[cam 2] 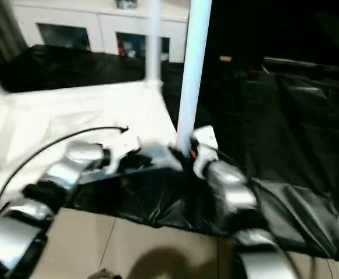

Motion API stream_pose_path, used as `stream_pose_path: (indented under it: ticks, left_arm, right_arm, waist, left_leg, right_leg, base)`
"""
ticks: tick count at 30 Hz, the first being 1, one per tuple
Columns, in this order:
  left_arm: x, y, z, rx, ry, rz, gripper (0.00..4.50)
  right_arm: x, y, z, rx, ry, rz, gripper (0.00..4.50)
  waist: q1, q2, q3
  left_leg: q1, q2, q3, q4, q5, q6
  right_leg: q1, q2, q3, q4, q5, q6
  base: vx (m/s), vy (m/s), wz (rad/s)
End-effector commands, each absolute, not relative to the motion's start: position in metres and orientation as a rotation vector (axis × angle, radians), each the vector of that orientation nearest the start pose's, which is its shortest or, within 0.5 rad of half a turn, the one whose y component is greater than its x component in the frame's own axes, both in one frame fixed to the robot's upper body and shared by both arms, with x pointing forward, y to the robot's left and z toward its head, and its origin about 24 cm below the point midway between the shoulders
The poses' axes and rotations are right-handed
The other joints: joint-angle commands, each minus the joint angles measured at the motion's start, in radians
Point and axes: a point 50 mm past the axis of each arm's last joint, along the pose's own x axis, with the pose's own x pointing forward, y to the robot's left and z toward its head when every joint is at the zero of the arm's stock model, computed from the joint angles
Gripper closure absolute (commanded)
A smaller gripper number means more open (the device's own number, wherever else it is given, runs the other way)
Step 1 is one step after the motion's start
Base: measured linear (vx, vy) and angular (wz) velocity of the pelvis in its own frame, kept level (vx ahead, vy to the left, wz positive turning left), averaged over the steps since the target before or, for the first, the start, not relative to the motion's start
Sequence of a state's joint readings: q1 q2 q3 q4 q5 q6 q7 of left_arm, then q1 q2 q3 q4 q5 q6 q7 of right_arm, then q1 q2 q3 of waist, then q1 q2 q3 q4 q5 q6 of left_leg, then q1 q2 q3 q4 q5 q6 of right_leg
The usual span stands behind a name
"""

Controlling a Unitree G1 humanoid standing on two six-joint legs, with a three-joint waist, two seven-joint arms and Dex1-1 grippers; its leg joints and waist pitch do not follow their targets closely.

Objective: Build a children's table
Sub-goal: Rotate leg to tighten

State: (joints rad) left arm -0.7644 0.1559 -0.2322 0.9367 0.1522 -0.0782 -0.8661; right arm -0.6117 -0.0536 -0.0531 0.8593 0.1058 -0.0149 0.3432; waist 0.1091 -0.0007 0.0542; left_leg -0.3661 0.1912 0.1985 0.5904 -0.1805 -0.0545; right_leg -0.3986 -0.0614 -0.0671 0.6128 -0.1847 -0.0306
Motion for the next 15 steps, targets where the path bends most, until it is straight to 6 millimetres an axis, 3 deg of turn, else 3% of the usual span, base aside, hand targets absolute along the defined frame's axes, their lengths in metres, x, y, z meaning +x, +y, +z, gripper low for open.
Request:
stream_pose_path:
  ticks: [1, 5, 7, 11, 15]
  left_arm:
    - [0.350, 0.048, 0.061, 0.441, 0.227, -1.117, 4.50]
    - [0.351, 0.040, 0.063, 0.442, 0.197, -1.082, 4.50]
    - [0.350, 0.039, 0.062, 0.440, 0.195, -1.086, 4.50]
    - [0.348, 0.044, 0.061, 0.447, 0.192, -1.108, 4.50]
    - [0.348, 0.050, 0.060, 0.449, 0.190, -1.125, 4.50]
  right_arm:
    - [0.340, -0.085, 0.009, 0.062, 0.338, 0.433, 2.00]
    - [0.341, -0.071, 0.013, 0.038, 0.303, 0.461, 2.00]
    - [0.341, -0.069, 0.014, 0.036, 0.291, 0.470, 1.30]
    - [0.343, -0.074, 0.020, 0.062, 0.257, 0.499, 1.01]
    - [0.346, -0.083, 0.024, 0.023, 0.231, 0.536, 0.68]
  waist:
    - [-0.005, 0.000, -0.067]
    - [-0.001, -0.002, -0.068]
    - [0.000, -0.001, -0.067]
    - [-0.002, 0.001, -0.065]
    - [-0.003, 0.002, -0.066]
  left_leg:
    - [0.018, 0.048, -0.028, -0.073, -0.200, 0.001]
    - [0.014, 0.048, -0.026, -0.072, -0.178, 0.020]
    - [0.014, 0.048, -0.025, -0.072, -0.185, 0.030]
    - [0.016, 0.049, -0.027, -0.075, -0.214, 0.026]
    - [0.013, 0.049, -0.027, -0.073, -0.197, 0.034]
  right_leg:
    - [0.040, -0.098, 0.055, -0.082, -0.230, -0.188]
    - [0.044, -0.097, 0.054, -0.073, -0.148, -0.200]
    - [0.045, -0.099, 0.055, -0.076, -0.152, -0.202]
    - [0.045, -0.099, 0.055, -0.081, -0.197, -0.194]
    - [0.047, -0.099, 0.055, -0.077, -0.165, -0.200]
  base:
    - [0.000, 0.000, 0.00]
    - [0.000, 0.000, 0.00]
    - [0.000, 0.000, 0.00]
    - [0.000, 0.000, 0.00]
    - [0.000, 0.000, 0.00]
